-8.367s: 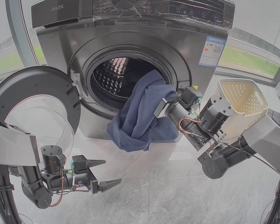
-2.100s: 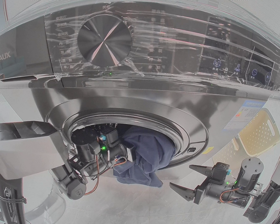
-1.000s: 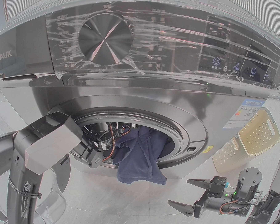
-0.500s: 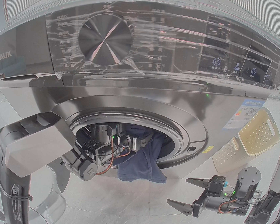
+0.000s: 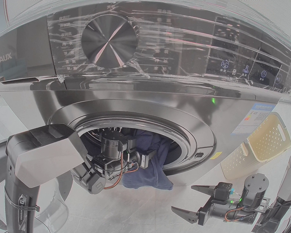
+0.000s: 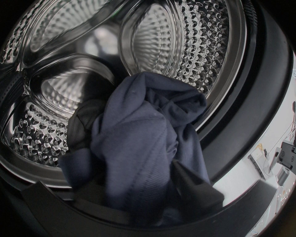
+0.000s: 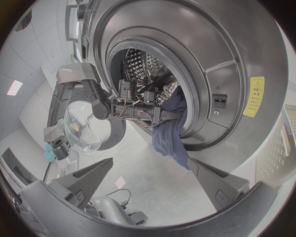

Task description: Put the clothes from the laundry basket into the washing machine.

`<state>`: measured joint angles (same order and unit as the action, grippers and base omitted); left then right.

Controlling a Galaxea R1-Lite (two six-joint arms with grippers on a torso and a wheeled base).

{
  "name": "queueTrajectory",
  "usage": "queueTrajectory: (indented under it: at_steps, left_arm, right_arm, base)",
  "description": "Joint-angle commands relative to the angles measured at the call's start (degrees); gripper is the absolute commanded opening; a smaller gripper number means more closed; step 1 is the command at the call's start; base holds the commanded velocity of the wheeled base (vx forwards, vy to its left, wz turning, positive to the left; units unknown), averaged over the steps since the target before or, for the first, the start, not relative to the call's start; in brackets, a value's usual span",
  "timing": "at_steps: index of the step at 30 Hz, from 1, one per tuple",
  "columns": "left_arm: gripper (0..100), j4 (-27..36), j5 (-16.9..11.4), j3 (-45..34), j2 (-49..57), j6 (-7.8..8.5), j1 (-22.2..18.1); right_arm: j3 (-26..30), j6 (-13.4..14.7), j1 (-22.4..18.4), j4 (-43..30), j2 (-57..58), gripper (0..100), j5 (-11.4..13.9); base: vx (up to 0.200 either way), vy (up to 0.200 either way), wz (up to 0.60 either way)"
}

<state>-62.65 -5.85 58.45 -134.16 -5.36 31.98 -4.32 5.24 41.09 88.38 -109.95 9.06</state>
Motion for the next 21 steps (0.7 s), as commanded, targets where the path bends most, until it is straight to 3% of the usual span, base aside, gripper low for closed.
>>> queueTrajectory:
  at_steps: [1, 4, 7, 16, 21]
  left_arm:
    - [0, -0.63, 0.93, 3.25, -1.02, -0.61, -0.34]
    - [0, -2.30, 5.32, 9.84, -2.25, -2.19, -1.39]
    - [0, -3.36, 7.26, 14.14, -2.42, -3.69, -3.50]
    - [0, -9.42, 11.65, 24.51, -6.91, -3.86, -3.94]
    - [0, -9.95, 12.18, 23.46, -6.73, -3.95, -3.68]
  right_arm:
    - [-0.34, 0.03, 0.13, 0.04, -0.44, 100, -0.09]
    - [-0.96, 0.03, 0.04, 0.04, -0.44, 100, -0.09]
    - [-1.49, 0.03, 0.21, 0.04, -0.44, 100, -0.09]
    - [-1.75, 0.30, 1.09, 0.04, -0.44, 100, -1.06]
    - [-1.84, 0.56, 2.32, 0.04, -0.44, 100, -2.55]
  base:
    - [0.000, 0.000, 0.00]
    - [0.000, 0.000, 0.00]
    - [0.000, 0.000, 0.00]
    - [0.000, 0.000, 0.00]
    - [0.000, 0.000, 0.00]
